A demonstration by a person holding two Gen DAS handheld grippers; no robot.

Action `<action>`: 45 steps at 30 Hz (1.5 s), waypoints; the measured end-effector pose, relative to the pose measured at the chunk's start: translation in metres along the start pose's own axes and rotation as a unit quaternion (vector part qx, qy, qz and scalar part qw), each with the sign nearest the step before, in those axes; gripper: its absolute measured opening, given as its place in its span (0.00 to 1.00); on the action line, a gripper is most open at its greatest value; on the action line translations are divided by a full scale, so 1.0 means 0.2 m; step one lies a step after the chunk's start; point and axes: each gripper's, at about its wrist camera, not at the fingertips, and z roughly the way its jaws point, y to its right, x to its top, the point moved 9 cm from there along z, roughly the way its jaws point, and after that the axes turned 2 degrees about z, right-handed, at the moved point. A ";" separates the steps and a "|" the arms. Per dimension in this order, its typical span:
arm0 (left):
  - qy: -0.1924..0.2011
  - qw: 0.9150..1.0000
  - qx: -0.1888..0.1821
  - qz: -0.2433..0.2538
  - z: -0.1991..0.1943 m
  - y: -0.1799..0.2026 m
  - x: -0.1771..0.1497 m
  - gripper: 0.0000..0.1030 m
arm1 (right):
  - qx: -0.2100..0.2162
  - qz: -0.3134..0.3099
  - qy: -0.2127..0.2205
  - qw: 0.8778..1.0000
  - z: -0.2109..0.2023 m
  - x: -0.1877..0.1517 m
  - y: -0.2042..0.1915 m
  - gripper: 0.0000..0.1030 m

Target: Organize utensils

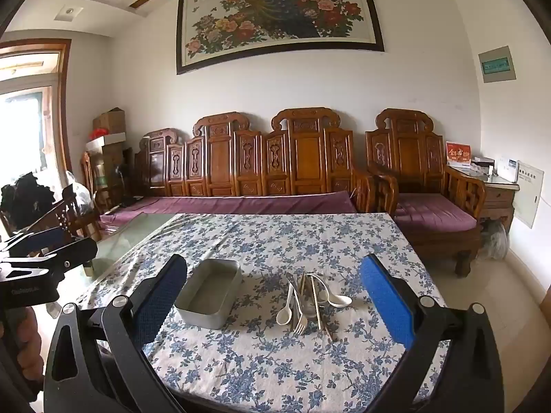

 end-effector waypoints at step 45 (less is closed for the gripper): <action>0.009 1.000 -0.011 0.003 -0.04 0.03 0.04 0.94 | 0.000 0.001 0.003 1.000 -0.01 0.01 0.00 0.98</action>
